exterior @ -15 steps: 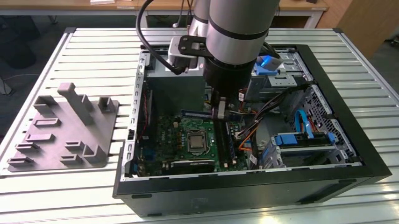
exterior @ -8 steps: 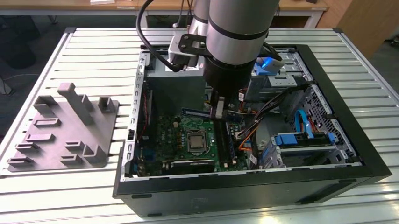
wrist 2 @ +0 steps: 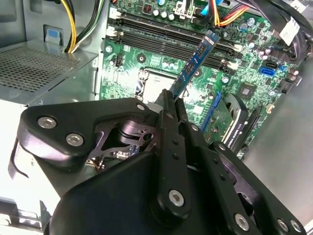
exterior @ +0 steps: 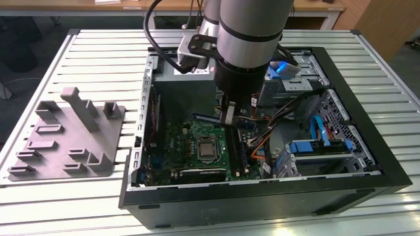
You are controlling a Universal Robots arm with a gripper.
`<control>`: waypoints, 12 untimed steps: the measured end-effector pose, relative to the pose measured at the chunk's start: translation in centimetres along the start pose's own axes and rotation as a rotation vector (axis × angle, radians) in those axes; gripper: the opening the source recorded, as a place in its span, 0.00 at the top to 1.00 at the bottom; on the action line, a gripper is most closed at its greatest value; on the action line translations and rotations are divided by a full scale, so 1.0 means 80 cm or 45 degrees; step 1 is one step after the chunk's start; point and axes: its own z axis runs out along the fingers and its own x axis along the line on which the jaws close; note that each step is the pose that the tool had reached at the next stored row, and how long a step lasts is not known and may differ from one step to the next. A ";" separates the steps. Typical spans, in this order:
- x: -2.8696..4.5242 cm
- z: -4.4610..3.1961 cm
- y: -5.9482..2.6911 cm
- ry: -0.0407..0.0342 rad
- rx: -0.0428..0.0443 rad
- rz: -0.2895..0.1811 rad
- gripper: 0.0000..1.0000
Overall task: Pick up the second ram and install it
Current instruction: 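Insert the second ram into the second slot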
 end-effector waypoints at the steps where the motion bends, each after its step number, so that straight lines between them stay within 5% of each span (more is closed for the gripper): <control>1: 0.0000 0.0000 0.000 -0.0003 0.001 0.007 0.86; 12: 0.0000 0.0000 0.000 -0.0032 0.006 0.082 0.86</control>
